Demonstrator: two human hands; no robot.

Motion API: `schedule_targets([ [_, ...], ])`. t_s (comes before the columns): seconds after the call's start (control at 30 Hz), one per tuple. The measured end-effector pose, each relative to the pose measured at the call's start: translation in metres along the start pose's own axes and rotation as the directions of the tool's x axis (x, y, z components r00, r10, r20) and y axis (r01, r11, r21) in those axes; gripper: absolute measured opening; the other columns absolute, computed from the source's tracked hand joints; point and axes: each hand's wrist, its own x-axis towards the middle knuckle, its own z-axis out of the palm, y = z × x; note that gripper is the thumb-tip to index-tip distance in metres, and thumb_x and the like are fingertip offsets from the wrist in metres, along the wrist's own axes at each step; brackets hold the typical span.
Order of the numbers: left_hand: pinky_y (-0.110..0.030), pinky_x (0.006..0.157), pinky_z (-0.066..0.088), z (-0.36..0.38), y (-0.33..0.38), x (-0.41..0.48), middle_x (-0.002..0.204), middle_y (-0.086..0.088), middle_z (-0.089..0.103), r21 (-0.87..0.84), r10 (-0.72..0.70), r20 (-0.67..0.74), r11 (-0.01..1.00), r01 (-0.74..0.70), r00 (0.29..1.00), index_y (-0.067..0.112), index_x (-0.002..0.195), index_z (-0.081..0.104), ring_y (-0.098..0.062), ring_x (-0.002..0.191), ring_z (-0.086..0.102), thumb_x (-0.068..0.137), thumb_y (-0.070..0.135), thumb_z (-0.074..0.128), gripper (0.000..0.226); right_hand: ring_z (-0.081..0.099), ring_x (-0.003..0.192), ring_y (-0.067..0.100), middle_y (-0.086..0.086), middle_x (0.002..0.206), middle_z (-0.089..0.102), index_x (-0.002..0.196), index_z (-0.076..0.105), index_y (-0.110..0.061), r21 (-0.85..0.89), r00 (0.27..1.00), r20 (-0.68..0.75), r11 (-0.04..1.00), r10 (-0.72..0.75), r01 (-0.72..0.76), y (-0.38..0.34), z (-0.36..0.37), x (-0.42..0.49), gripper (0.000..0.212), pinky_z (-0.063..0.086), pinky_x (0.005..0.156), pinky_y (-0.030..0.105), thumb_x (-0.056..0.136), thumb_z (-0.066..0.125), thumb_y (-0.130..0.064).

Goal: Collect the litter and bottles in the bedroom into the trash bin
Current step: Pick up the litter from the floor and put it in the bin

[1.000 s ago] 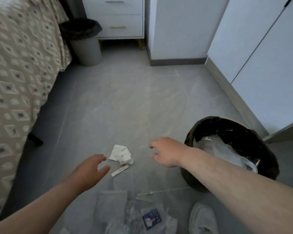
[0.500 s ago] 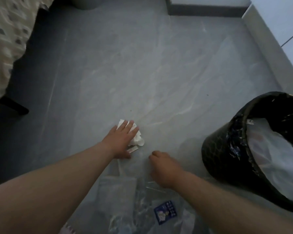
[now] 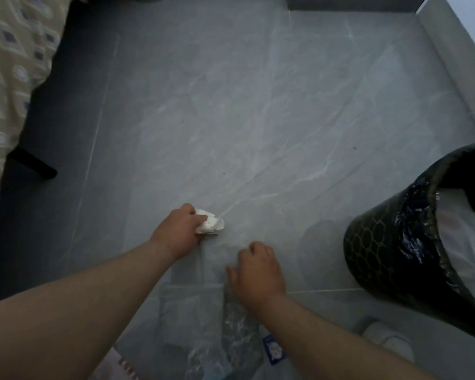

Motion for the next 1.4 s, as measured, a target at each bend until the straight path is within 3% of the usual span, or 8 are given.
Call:
schedule_targets([
  [0.1, -0.027, 0.071, 0.038, 0.010, -0.002, -0.008, 0.097, -0.006, 0.051, -0.091, -0.055, -0.049, 0.995, 0.050, 0.997, 0.022, 0.100, 0.071, -0.030, 0.089, 0.057, 0.083, 0.034, 0.064, 0.022, 0.048, 0.114, 0.031, 0.012, 0.119, 0.053, 0.112, 0.046, -0.015, 0.060, 0.964, 0.070, 0.964, 0.256, -0.260, -0.016, 0.003, 0.006, 0.047, 0.042, 0.095, 0.038, 0.081, 0.065, -0.045],
  [0.27, -0.025, 0.056, 0.033, 0.005, -0.004, -0.007, 0.057, 0.005, 0.048, -0.353, -0.168, -0.036, 0.924, 0.145, 0.985, 0.021, 0.056, 0.059, -0.007, 0.054, 0.049, 0.074, 0.035, 0.060, 0.023, 0.059, 0.107, 0.035, 0.016, 0.111, 0.063, 0.096, 0.051, -0.013, 0.257, 0.940, 0.139, 0.905, 0.312, -0.339, -0.023, 0.014, 0.012, 0.010, 0.047, 0.084, 0.036, 0.087, 0.053, -0.017],
  [0.47, -0.024, 0.054, 0.038, -0.020, -0.013, -0.017, 0.062, -0.006, 0.065, -0.503, -0.286, -0.120, 0.843, 0.190, 0.951, 0.010, 0.069, 0.070, -0.013, 0.063, 0.059, 0.074, 0.013, 0.071, 0.006, 0.050, 0.071, 0.018, -0.003, 0.059, 0.044, 0.054, 0.037, -0.018, 0.477, 0.967, 0.164, 0.843, 0.192, -0.249, -0.007, -0.021, 0.028, 0.036, 0.029, 0.059, 0.025, 0.080, 0.062, -0.017],
  [0.73, -0.027, 0.061, 0.039, -0.093, 0.034, -0.052, 0.074, -0.007, 0.068, -0.627, -0.414, -0.272, 0.761, 0.167, 0.868, 0.009, 0.084, 0.073, -0.015, 0.068, 0.058, 0.072, 0.013, 0.076, 0.012, 0.047, 0.062, 0.017, -0.003, 0.055, 0.046, 0.056, 0.044, -0.016, 0.428, 0.997, -0.079, 0.902, -0.020, 0.052, -0.009, -0.173, 0.021, 0.033, 0.029, 0.049, 0.030, 0.077, 0.070, -0.020],
  [0.87, -0.027, 0.051, 0.036, -0.139, 0.086, -0.072, 0.055, -0.001, 0.058, -0.648, -0.399, -0.316, 0.753, 0.112, 0.861, 0.011, 0.073, 0.070, -0.008, 0.050, 0.047, 0.072, 0.016, 0.075, 0.007, 0.051, 0.061, 0.017, 0.007, 0.067, 0.060, 0.073, 0.061, -0.002, 0.397, 0.979, -0.196, 0.907, -0.063, 0.138, 0.004, -0.262, -0.018, 0.022, 0.036, 0.052, 0.028, 0.077, 0.071, -0.021],
  [1.23, -0.024, 0.051, 0.033, -0.151, 0.354, -0.091, 0.061, 0.006, 0.049, -0.406, 0.277, -0.329, 0.821, -0.400, 0.903, 0.023, 0.060, 0.054, -0.006, 0.057, 0.054, 0.073, 0.016, 0.068, 0.020, 0.053, 0.066, 0.019, 0.022, 0.079, 0.063, 0.085, 0.060, 0.007, 0.580, 0.808, -0.513, 0.811, 0.288, 0.079, 0.183, -0.401, -0.133, 0.027, 0.040, 0.057, 0.027, 0.079, 0.069, -0.017],
  [1.3, -0.025, 0.062, 0.040, -0.124, 0.390, -0.090, 0.080, 0.005, 0.055, -0.276, 0.402, -0.234, 0.846, -0.457, 0.885, 0.023, 0.076, 0.061, -0.017, 0.081, 0.060, 0.075, 0.021, 0.062, 0.003, 0.057, 0.067, 0.020, 0.014, 0.075, 0.062, 0.083, 0.061, 0.002, 0.689, 0.781, -0.492, 0.720, 0.384, 0.081, 0.208, -0.403, -0.138, 0.021, 0.044, 0.057, 0.025, 0.079, 0.068, -0.017],
  [1.4, -0.034, 0.083, 0.050, -0.091, 0.414, -0.077, 0.108, 0.001, 0.060, -0.121, 0.404, -0.126, 0.900, -0.418, 0.906, 0.026, 0.106, 0.063, -0.021, 0.103, 0.057, 0.077, 0.025, 0.055, 0.030, 0.060, 0.070, 0.023, 0.016, 0.079, 0.065, 0.081, 0.062, -0.005, 0.748, 0.781, -0.439, 0.662, 0.444, 0.044, 0.229, -0.398, -0.141, 0.016, 0.047, 0.062, 0.030, 0.079, 0.068, -0.020],
])
